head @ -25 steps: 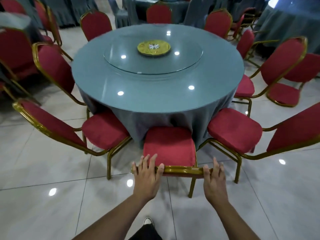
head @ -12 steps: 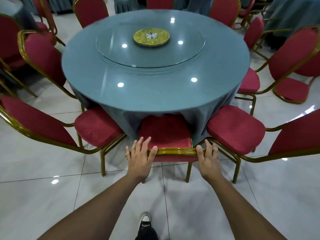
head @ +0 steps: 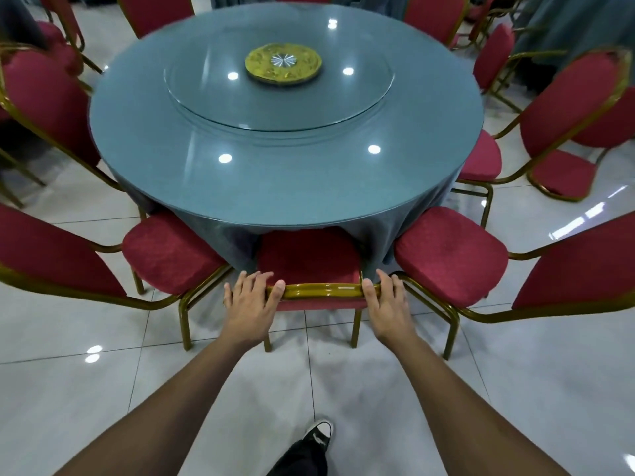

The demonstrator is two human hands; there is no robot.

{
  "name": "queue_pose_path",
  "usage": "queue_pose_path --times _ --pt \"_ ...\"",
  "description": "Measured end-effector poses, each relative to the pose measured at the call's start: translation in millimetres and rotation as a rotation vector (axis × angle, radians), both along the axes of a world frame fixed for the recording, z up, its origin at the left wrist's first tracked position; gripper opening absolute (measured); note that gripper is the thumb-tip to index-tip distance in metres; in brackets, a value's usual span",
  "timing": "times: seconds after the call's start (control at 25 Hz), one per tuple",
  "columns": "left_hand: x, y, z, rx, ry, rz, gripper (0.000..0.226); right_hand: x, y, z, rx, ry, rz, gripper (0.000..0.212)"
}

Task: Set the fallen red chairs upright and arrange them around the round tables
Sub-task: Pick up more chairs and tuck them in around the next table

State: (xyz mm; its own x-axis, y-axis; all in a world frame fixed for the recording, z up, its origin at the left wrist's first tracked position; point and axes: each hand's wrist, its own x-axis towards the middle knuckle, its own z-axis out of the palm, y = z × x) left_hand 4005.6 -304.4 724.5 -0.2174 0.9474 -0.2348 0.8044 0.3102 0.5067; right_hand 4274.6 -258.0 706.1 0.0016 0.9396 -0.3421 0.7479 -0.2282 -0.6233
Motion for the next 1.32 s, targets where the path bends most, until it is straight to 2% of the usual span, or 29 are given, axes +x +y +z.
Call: queue_pose_path --times 0.08,0.2,0.36,0.52,0.8,1.04,1.32 --pt "16 -1 13 0.038 0.051 -0.015 0.051 6 1 6 -0.031 -0.003 0.018 0.073" --pt "54 7 32 0.212 0.084 -0.155 0.042 17 2 19 -0.011 0.055 0.018 0.065" --pt "128 38 50 0.209 0.028 -0.299 0.027 65 9 50 0.106 0.041 -0.080 0.050" --pt "215 66 70 0.294 -0.049 -0.441 0.025 145 8 80 0.227 0.020 -0.216 0.045" --pt "403 90 89 0.310 -0.100 -0.599 0.027 317 -1 100 0.328 0.043 -0.365 0.042" --pt "565 89 110 0.292 -0.100 -0.578 0.026 471 -12 104 0.345 0.002 -0.442 0.044" --pt "690 118 106 0.263 -0.166 -0.574 0.025 586 27 95 0.335 0.011 -0.387 0.044"
